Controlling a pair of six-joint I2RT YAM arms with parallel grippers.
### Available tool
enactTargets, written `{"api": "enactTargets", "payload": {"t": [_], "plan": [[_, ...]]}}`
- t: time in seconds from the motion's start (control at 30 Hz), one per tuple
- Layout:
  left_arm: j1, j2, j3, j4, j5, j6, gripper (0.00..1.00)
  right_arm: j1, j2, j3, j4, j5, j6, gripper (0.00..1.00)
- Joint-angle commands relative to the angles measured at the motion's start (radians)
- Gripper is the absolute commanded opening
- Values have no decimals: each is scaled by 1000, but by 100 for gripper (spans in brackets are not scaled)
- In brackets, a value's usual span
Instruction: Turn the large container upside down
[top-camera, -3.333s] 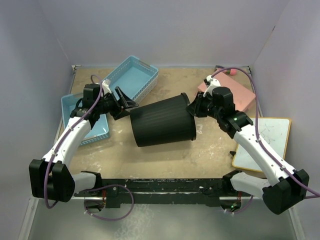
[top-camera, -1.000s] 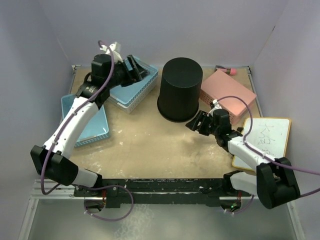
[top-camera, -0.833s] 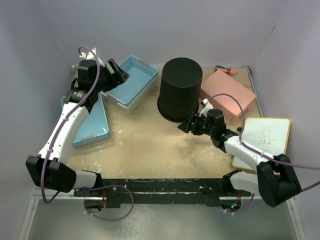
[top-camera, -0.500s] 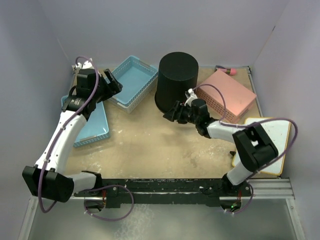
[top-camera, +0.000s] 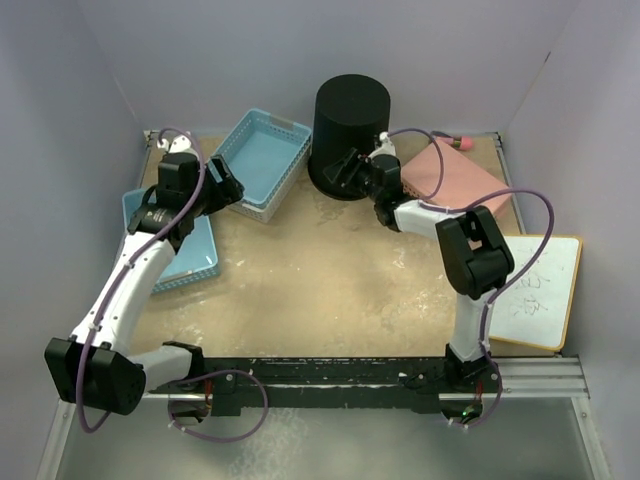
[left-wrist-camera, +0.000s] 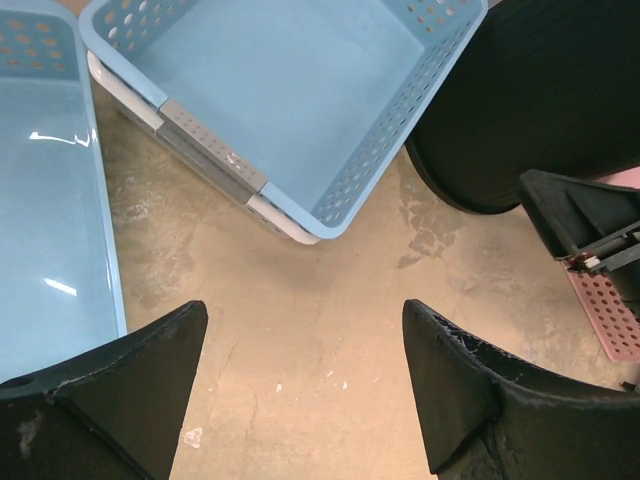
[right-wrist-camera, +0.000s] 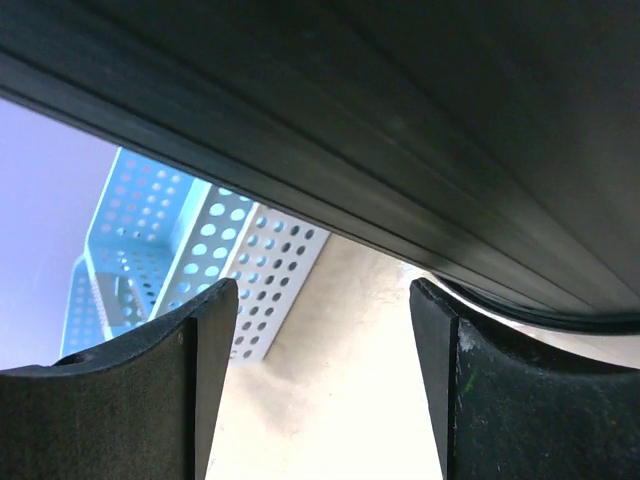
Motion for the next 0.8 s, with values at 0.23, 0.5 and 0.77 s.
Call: {"api": "enactTargets", "payload": {"t": [0.23, 0.5, 0.77], "plan": [[-28, 179, 86, 105, 70, 71, 76, -38, -97, 8, -46, 249, -146, 78], [-91, 364, 215, 74, -33, 175, 76, -43, -202, -65, -39, 212, -160, 78], [-151, 607, 407, 42, -165, 295, 69, -41, -528, -350, -166, 123, -175, 78]]}}
